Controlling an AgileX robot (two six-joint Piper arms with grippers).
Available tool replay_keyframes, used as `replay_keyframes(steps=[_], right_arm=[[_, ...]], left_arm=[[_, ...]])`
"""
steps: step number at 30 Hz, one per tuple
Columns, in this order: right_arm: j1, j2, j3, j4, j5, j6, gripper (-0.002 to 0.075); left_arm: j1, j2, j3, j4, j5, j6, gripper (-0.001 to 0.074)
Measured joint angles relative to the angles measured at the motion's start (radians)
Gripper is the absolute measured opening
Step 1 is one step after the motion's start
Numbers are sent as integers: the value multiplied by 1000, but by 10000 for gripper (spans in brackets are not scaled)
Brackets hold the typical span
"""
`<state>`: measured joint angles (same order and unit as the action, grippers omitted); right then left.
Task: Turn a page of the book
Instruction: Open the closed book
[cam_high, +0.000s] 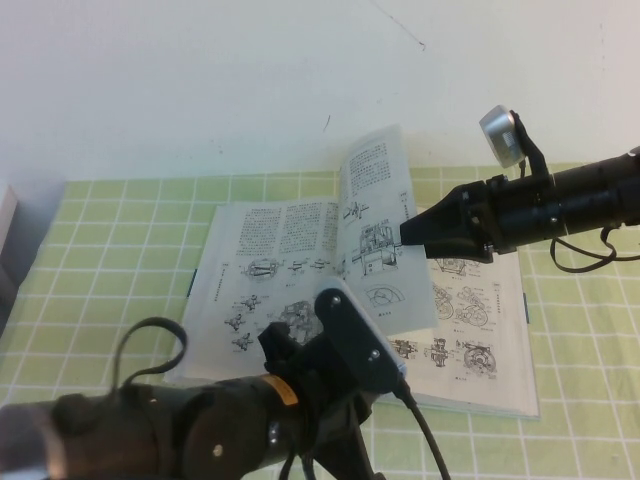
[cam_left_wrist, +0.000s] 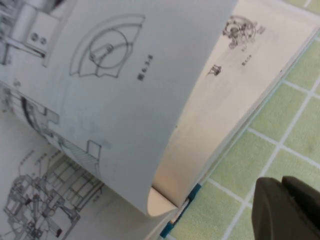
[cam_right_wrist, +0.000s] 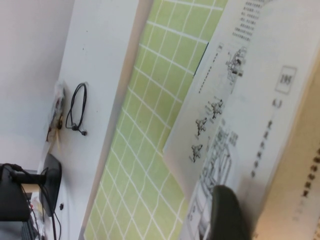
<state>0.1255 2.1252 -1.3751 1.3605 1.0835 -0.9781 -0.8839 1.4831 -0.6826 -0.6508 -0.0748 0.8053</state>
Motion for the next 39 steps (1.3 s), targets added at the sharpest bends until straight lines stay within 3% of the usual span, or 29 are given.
replay_keyframes(steps=[25,35,39], right_arm=[[0,0,0,22,46,-17,387],[-9,0,0,-11,82,-22,387],[-11,0,0,-173,70,-16,386]], left_arm=[[0,234,-52,-130,-320,8,-4],[0,235,-52,-309,-396,31,-4],[0,235,-52,-479,-382,53,-4]])
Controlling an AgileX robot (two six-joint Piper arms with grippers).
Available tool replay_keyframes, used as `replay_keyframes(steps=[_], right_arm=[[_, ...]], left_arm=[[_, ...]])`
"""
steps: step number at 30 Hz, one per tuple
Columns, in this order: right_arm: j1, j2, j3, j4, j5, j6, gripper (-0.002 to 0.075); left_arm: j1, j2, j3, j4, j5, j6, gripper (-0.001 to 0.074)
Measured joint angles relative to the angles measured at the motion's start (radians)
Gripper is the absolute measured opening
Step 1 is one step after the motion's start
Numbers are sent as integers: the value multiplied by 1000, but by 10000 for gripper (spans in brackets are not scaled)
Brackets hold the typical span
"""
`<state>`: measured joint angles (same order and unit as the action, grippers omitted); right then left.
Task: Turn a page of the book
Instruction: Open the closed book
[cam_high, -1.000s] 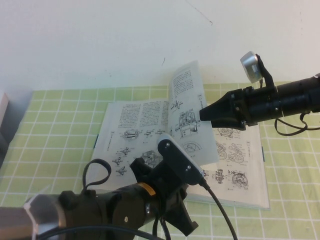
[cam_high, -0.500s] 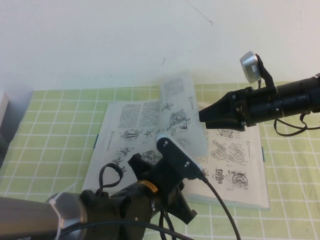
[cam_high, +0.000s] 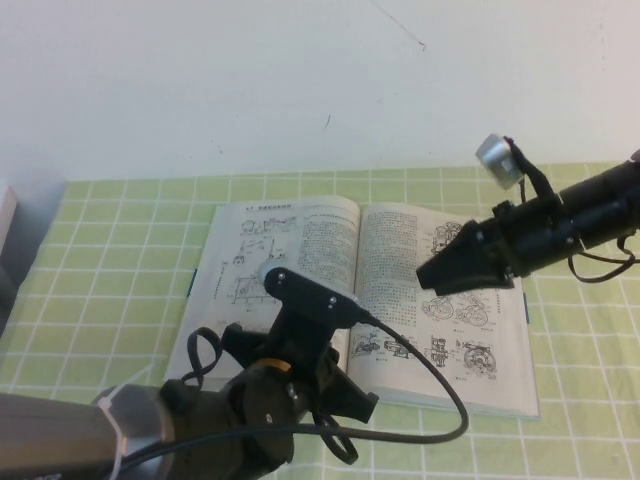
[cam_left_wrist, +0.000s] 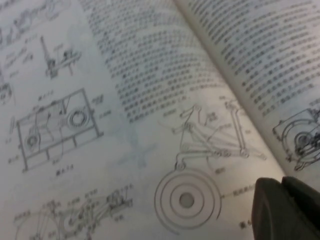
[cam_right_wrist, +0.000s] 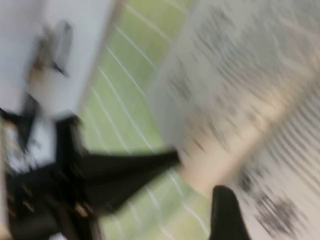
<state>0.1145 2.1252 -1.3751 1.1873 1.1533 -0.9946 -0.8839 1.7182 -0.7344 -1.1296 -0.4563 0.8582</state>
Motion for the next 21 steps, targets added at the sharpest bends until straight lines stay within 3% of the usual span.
replay_keyframes(steps=[4,10,12,21], right_arm=[[2,0,0,-212,-43,62,343],[3,0,0,-381,-96,130,80],[12,0,0,-410,-112,139,37],[41,0,0,-524,-159,224,3]], left_arm=[[0,0,0,-175,12,96,-4],[0,0,0,-258,17,166,-4],[4,0,0,-260,19,170,-4],[126,14,-7,-264,203,142,-4]])
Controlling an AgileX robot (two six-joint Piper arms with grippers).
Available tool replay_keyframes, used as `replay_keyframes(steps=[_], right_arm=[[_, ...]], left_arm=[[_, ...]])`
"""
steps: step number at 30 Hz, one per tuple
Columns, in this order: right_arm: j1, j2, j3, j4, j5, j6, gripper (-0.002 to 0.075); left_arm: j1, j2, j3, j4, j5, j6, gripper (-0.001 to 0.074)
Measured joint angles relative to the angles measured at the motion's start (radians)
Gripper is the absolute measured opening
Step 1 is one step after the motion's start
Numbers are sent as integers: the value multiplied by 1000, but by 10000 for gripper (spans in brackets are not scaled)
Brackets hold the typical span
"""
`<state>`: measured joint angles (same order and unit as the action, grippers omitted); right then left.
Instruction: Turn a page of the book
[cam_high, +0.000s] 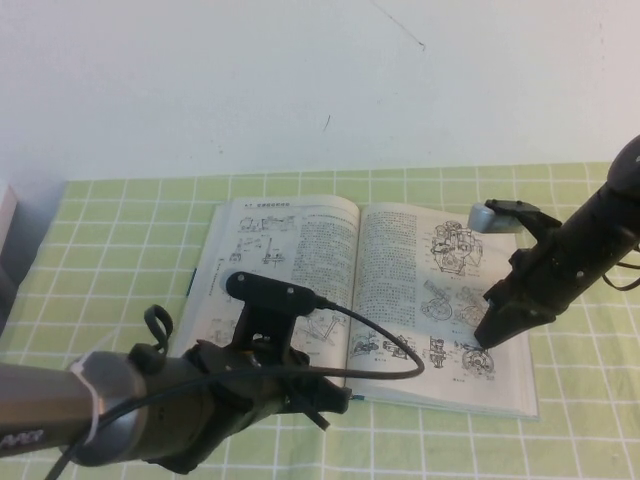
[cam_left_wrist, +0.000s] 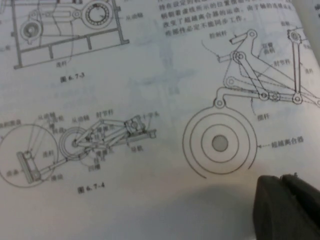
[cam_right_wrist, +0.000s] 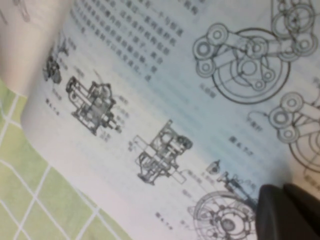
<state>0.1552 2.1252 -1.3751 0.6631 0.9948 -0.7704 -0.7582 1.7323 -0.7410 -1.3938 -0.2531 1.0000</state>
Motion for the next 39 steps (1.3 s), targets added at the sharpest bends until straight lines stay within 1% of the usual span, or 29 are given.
replay_keyframes(steps=[5,9,12,14,18,21,23,24,27,29,34,37,39], right_arm=[[0,-44,0,-19,-15,19,0],[0,-165,-15,-47,-25,22,0],[0,-276,-43,-102,-25,22,-1],[0,-352,-56,-167,-21,33,-1],[0,-516,-70,-434,3,135,-1],[0,-620,-70,-641,56,240,-1],[0,-691,-70,-725,93,293,-1],[0,-726,-70,-741,102,308,-1],[0,-829,-48,-747,113,329,-1],[0,-899,-11,-724,95,333,-1],[0,-1092,183,-640,-35,340,-1],[0,-1207,348,-615,-136,338,-1],[0,-1276,452,-615,-195,338,-1]], left_arm=[[16,-94,0,-4,36,-2,-4],[16,-221,0,0,84,4,-4],[16,-329,0,2,164,34,-4],[16,-395,0,4,245,37,-4],[16,-485,2,42,381,10,-4],[27,-538,6,161,437,-97,-4],[61,-566,6,275,467,-209,-4],[89,-580,6,337,481,-272,-4],[188,-617,6,515,530,-422,-4],[273,-649,6,617,574,-484,-4],[445,-759,8,720,655,-510,-4],[490,-837,8,731,658,-482,-4],[501,-891,10,732,621,-465,-4]])
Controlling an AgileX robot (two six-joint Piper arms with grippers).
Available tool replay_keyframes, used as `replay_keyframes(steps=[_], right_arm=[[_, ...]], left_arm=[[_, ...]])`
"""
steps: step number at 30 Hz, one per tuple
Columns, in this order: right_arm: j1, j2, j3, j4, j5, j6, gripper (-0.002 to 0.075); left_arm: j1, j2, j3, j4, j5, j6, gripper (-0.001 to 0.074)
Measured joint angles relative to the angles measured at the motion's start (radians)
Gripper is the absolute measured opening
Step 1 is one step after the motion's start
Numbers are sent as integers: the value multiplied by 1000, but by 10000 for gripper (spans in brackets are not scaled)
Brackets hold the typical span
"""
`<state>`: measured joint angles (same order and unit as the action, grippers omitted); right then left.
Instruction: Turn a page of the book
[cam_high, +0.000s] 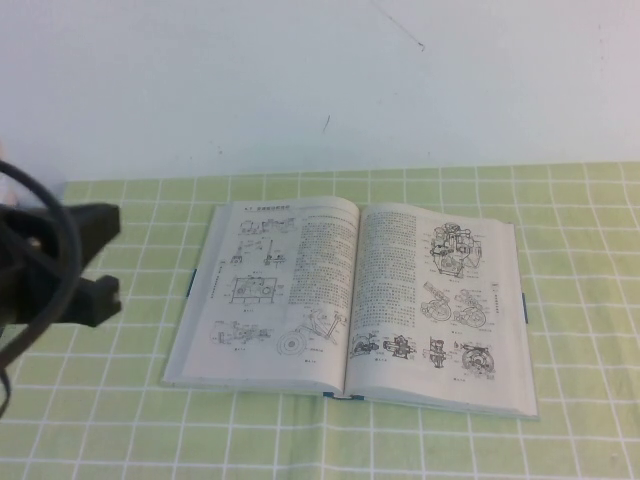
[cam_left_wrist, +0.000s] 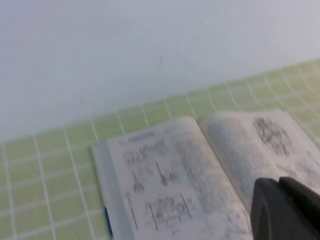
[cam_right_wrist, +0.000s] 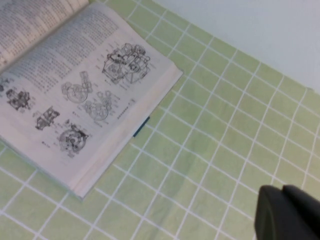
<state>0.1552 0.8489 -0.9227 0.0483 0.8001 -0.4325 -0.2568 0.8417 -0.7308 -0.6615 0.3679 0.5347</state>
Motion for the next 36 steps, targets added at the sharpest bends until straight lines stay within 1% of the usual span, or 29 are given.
replay_keyframes(steps=[4,7,11,14,20,26,36], right_arm=[[0,-156,208,5,-97,-15,-1],[0,-292,335,7,-134,-29,-1],[0,-449,458,15,-119,-33,-1],[0,-537,510,23,-86,-37,-1],[0,-617,534,34,-62,-41,-1],[0,-621,534,43,-61,-41,-1],[0,-621,534,47,-61,-41,-2]], left_arm=[[3,-116,25,0,-129,28,-4],[3,-200,62,-2,-228,44,-4],[3,-280,130,-2,-262,48,-4],[3,-322,185,-2,-263,52,-4],[3,-336,227,-2,-266,54,-4],[3,-336,227,-2,-309,54,-4],[3,-336,228,-2,-276,54,-4]])
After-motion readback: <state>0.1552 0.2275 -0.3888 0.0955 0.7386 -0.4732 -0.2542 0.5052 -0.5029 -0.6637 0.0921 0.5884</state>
